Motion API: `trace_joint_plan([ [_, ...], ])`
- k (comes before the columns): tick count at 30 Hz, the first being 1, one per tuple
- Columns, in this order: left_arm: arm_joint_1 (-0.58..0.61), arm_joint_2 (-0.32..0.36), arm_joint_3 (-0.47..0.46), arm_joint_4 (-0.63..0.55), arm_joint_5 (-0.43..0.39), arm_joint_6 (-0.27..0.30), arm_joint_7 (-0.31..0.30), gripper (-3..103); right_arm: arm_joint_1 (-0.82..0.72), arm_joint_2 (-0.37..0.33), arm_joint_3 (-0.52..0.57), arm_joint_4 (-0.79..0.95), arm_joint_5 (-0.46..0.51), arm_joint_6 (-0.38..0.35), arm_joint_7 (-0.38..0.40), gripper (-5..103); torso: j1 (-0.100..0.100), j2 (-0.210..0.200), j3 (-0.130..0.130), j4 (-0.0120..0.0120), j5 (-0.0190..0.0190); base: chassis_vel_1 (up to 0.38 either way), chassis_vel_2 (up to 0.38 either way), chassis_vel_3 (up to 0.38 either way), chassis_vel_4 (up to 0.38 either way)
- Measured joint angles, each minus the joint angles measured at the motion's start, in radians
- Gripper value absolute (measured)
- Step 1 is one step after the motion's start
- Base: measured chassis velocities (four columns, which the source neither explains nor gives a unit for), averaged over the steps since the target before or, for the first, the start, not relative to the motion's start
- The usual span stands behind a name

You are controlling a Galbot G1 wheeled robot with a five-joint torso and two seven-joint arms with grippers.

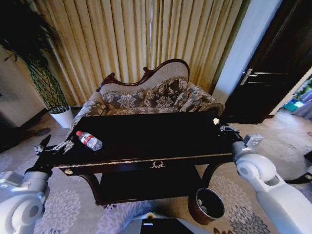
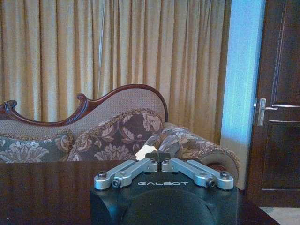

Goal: Move to the front of the table and place the trash on the table into the trash bin.

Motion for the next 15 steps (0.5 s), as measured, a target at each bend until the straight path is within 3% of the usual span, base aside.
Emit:
trace_joint_plan([
  [15,0.004,0.002,-0.005,-0.004,0.000,-0.001,0.002,100,-0.002,0.013,-0.010,0.003,-0.008,0.000,0.002,0,0.000,0.000,0.000,0.0000,0.0000,0.000,0.000,0.000,0.000],
])
